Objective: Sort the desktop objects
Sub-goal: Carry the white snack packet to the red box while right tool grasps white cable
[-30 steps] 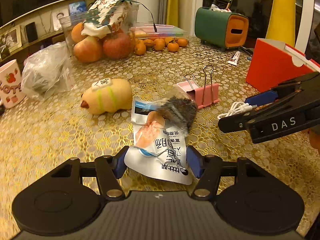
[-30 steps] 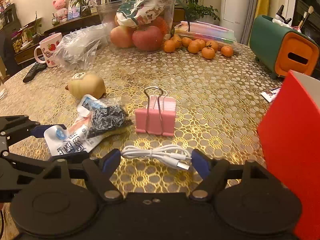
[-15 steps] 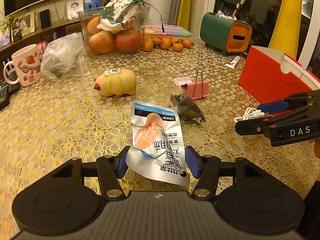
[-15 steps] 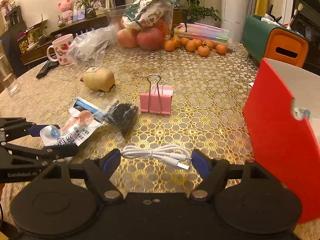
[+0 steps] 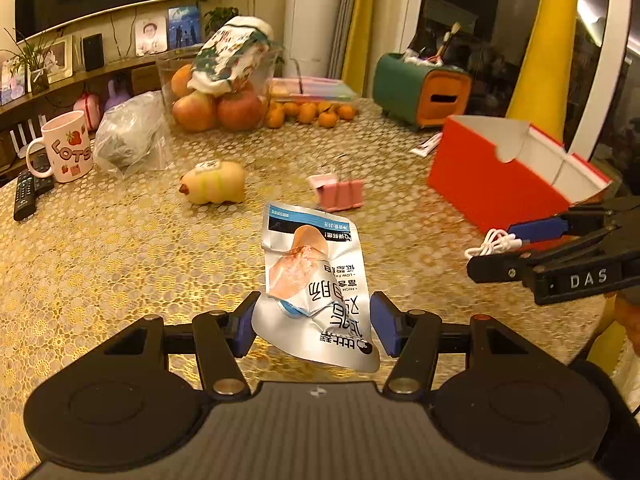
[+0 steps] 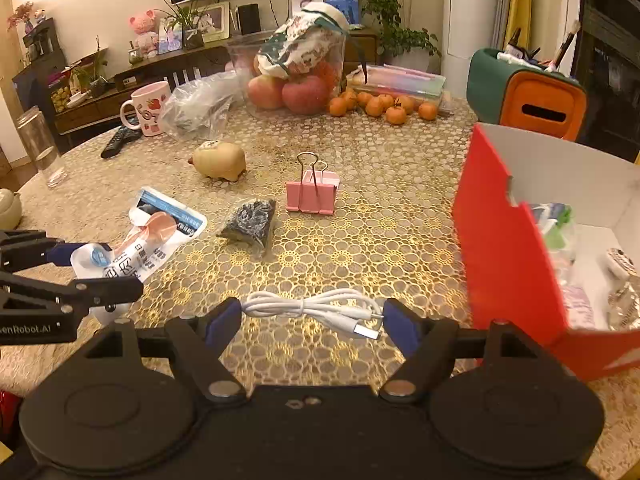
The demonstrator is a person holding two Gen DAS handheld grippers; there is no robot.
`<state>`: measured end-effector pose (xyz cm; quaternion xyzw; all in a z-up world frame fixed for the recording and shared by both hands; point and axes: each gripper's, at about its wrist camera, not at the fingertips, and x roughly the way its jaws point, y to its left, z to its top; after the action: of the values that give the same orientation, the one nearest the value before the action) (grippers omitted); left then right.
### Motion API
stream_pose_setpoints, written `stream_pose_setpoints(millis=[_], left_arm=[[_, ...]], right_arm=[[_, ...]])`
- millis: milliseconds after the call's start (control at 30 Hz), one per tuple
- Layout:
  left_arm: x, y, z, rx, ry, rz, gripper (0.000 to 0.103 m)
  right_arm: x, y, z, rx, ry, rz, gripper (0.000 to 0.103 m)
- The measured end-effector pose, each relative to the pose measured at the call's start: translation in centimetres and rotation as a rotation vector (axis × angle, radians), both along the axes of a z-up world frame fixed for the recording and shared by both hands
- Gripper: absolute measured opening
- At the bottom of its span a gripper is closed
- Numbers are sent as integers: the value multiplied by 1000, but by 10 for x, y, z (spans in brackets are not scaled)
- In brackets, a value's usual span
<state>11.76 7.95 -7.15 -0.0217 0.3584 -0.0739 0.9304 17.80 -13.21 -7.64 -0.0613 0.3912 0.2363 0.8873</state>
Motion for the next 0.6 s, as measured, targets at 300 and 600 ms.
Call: stream_pose_setpoints(millis=[300,600], left_arm=[[-20,-41,35,-11,-32,-53,57],[-18,-94,65,-7,-74,-125,57]], right_arm=[[-28,-34,28,53,-7,-17,77],[-44,-77,52,80,-55,-47,77]])
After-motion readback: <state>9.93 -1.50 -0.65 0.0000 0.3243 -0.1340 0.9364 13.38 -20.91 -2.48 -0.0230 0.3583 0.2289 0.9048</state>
